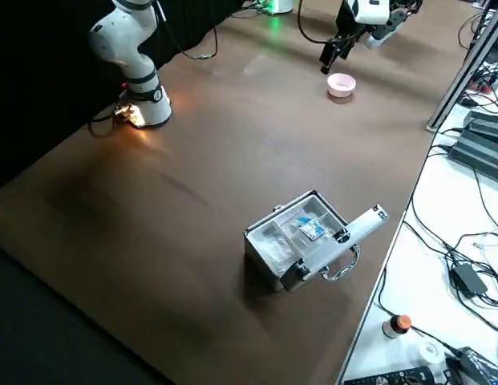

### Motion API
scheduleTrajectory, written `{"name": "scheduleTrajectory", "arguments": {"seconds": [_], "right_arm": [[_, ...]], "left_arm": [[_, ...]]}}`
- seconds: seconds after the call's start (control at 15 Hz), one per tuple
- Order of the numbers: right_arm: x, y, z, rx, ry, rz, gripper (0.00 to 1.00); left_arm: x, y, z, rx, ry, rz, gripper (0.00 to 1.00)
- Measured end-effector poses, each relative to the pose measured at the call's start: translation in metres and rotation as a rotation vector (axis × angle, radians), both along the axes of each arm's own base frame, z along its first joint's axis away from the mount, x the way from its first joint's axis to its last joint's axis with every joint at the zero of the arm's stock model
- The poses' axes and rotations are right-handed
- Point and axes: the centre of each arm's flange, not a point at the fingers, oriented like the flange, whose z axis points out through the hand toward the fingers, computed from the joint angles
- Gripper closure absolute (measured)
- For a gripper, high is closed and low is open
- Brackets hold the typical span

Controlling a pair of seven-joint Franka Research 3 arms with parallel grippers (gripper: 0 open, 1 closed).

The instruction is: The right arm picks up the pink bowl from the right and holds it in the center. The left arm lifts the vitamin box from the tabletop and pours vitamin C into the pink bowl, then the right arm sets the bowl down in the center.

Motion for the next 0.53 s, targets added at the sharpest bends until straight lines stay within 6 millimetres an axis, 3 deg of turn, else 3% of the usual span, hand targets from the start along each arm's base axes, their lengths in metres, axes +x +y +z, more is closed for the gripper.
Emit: {"name": "scheduleTrajectory", "arguments": {"seconds": [0.07,0.27,0.53], "right_arm": [[-0.003,-0.017,0.006,0.005,0.009,0.018,0.02],[-0.010,-0.059,0.019,0.016,0.012,0.033,0.01],[-0.021,-0.090,0.052,0.018,-0.047,0.076,0.01]], "left_arm": [[0.000,-0.014,0.005,0.017,-0.011,-0.023,0.00],[0.000,-0.043,0.018,0.086,-0.043,-0.069,0.00],[0.000,-0.080,0.046,0.209,-0.106,-0.122,0.00]]}}
